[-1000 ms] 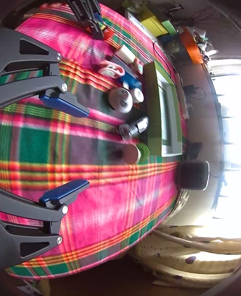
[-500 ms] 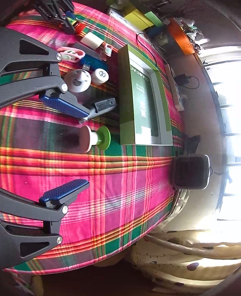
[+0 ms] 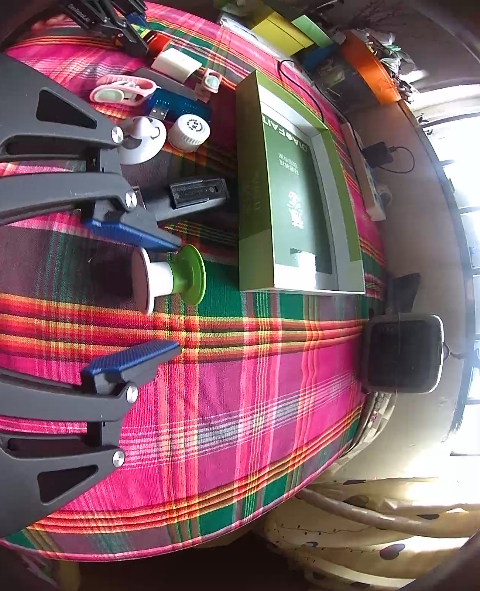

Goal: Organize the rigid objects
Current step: 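Lift the bottle with the left tool while the right tool grasps the green spool, then carry the bottle and spool over the green tray with both tools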

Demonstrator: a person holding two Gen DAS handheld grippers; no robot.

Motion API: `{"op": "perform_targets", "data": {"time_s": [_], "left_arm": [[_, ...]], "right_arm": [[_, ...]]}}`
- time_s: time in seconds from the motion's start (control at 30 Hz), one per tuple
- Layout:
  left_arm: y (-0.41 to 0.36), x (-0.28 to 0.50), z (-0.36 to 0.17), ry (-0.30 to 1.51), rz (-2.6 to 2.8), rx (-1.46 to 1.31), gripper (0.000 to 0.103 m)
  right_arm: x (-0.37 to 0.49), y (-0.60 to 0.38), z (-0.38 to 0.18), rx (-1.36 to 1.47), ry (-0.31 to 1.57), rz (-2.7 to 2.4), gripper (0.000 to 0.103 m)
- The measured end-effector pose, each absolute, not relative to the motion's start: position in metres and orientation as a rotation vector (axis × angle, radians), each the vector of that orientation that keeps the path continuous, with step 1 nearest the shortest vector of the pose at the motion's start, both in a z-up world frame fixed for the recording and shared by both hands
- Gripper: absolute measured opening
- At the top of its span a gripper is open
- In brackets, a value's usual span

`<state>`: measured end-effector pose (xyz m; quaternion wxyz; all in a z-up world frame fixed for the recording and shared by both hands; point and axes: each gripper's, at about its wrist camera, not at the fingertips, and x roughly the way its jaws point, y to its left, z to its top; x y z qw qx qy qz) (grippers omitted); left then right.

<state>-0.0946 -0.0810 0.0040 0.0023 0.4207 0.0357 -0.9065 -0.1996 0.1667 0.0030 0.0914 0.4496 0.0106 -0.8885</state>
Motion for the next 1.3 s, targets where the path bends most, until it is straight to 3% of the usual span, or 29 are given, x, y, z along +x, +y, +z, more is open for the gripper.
{"op": "perform_targets", "data": {"time_s": [0.23,1.3], "left_arm": [[-0.082,-0.095,0.004,0.113,-2.844,1.321,0.031],[-0.087,-0.100,0.030,0.135,-2.886,1.301,0.031]], "right_arm": [[-0.200,0.169,0.003,1.326,0.047,-2.657,0.035],[-0.192,0.169,0.026,1.250,0.039,-2.680,0.035]]}}
